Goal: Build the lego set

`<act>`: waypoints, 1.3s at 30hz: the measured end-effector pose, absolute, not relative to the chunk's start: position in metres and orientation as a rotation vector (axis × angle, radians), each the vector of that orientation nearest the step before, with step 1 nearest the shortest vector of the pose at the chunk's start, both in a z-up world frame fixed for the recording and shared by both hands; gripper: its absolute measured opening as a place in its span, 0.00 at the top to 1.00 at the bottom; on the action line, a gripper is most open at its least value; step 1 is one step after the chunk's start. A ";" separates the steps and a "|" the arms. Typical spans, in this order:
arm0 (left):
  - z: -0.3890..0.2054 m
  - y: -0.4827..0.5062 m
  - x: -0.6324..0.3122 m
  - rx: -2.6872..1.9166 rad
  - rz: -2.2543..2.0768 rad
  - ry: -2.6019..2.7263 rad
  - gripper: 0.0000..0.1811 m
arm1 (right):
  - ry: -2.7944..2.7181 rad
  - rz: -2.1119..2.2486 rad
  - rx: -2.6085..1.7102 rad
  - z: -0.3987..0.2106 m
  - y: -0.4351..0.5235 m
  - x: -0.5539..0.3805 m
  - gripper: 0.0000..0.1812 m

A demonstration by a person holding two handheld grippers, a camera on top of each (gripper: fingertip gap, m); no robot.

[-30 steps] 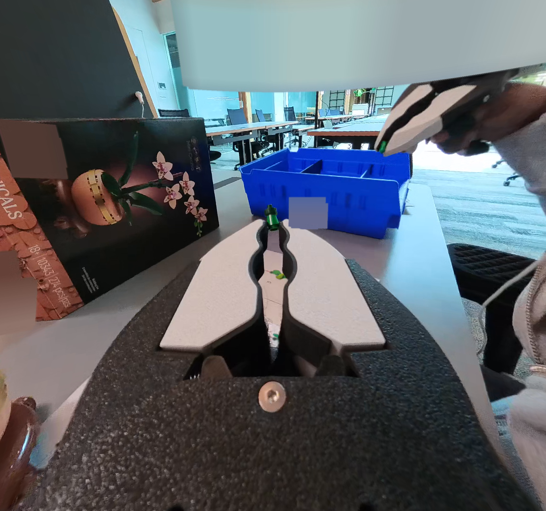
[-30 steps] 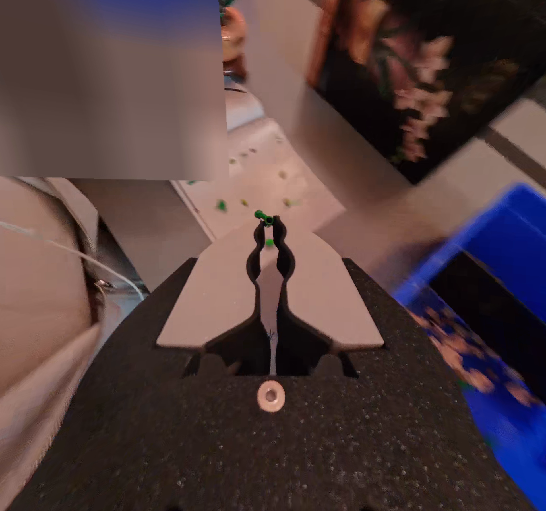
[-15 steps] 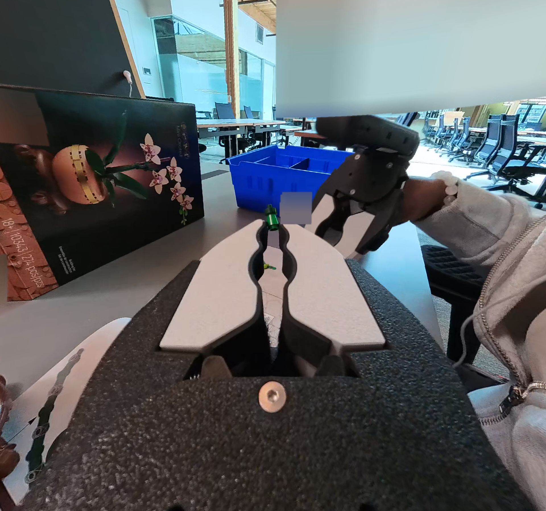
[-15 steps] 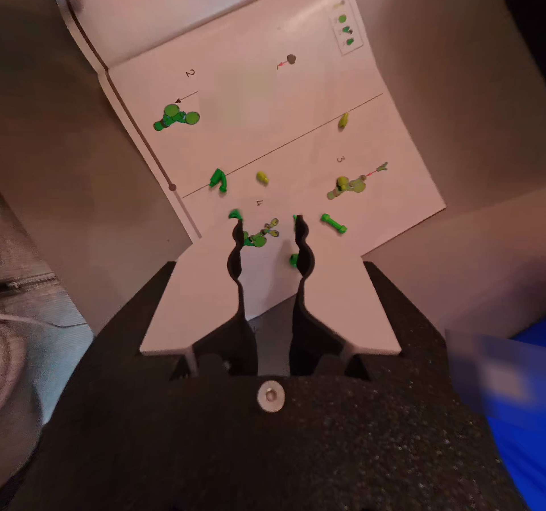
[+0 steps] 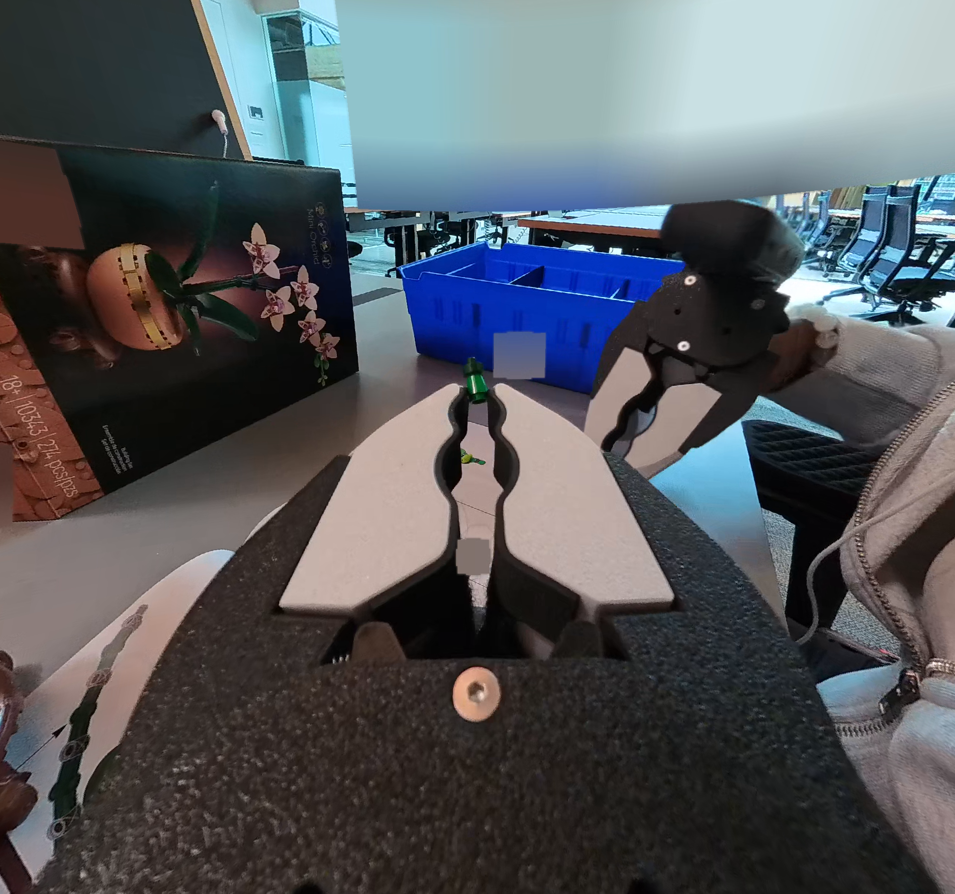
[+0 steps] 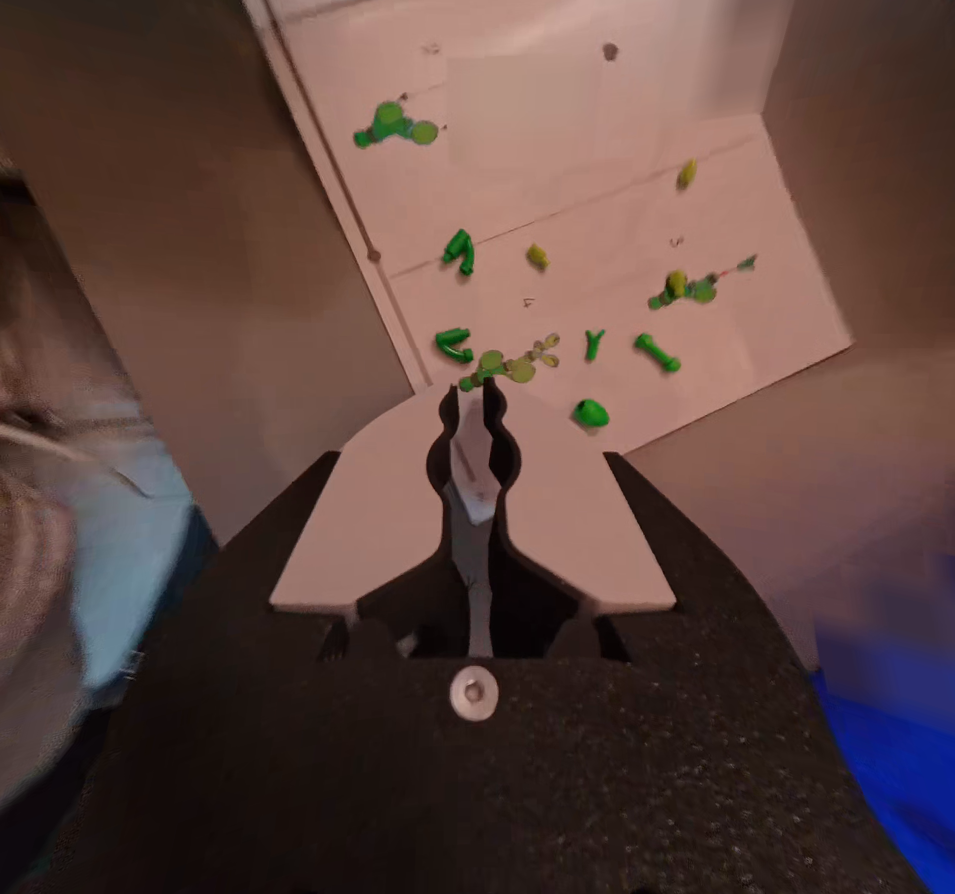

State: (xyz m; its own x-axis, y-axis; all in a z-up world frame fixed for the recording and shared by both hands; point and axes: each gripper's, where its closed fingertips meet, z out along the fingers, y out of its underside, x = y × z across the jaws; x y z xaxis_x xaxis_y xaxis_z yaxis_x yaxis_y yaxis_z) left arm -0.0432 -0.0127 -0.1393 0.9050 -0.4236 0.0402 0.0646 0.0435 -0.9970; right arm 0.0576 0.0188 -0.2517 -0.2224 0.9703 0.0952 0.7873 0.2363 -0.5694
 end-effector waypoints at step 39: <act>-0.136 -0.015 -0.045 -1.463 -0.427 0.271 0.97 | -2.186 0.492 -1.623 -0.256 0.008 0.026 0.98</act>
State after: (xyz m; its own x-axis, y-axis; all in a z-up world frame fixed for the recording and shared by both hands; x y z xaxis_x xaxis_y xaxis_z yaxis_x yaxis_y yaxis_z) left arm -0.0449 -0.0154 -0.1360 0.8957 -0.4374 0.0804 0.1145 0.0522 -0.9920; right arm 0.0261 0.0079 -0.2564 -0.2664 0.9599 0.0878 0.8299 0.2747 -0.4855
